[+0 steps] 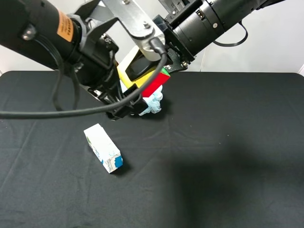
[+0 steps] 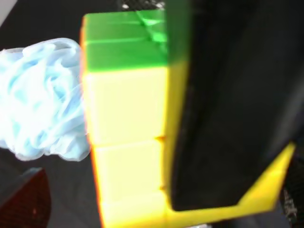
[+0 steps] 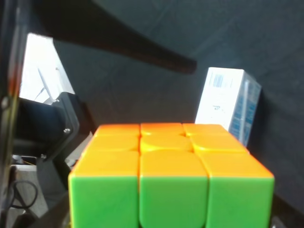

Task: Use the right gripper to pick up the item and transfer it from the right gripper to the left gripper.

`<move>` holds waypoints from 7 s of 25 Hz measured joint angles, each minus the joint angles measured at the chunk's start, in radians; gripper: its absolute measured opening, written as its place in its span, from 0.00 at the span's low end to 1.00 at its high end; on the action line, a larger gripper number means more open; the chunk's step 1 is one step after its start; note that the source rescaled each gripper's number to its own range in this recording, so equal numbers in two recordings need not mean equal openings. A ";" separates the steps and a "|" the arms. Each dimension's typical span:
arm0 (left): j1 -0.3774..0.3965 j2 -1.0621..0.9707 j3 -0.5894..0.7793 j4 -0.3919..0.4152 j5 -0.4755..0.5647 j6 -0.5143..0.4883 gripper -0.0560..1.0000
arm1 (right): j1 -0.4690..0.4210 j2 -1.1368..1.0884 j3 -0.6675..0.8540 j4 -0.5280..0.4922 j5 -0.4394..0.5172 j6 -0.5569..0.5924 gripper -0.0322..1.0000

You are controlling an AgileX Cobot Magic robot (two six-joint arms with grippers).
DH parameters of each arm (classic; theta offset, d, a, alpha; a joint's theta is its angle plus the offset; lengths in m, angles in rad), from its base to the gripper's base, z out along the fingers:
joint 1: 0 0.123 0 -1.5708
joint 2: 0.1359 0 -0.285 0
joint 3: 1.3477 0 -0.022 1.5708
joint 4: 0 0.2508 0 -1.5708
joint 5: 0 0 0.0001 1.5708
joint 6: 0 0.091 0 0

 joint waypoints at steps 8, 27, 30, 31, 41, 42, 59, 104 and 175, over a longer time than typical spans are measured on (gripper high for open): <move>-0.010 0.017 -0.007 0.010 -0.030 0.002 0.92 | -0.008 0.000 0.000 -0.011 -0.002 0.000 0.04; -0.016 0.027 -0.018 0.021 -0.134 -0.007 0.84 | 0.006 0.000 0.000 -0.006 -0.004 0.000 0.04; -0.016 0.024 -0.020 0.020 -0.091 -0.023 0.83 | 0.006 0.000 0.000 -0.014 -0.006 0.000 0.04; -0.016 0.023 -0.022 0.020 -0.079 -0.024 0.83 | 0.006 0.000 0.000 -0.016 -0.006 0.000 0.04; -0.016 0.023 -0.023 0.020 -0.069 -0.027 0.61 | 0.006 0.000 0.000 -0.017 -0.008 0.000 0.04; -0.016 0.023 -0.023 0.020 -0.069 -0.027 0.61 | 0.006 0.000 0.000 -0.017 -0.009 0.000 0.04; -0.016 0.022 -0.025 0.018 -0.054 -0.030 0.13 | 0.006 0.001 0.000 -0.010 -0.021 0.008 0.05; -0.018 0.024 -0.019 0.020 0.052 -0.028 0.05 | -0.152 -0.284 0.000 -0.314 0.116 0.000 0.99; 0.599 0.011 -0.019 -0.692 0.203 0.703 0.05 | -0.152 -1.488 0.846 -0.698 -0.021 0.332 0.99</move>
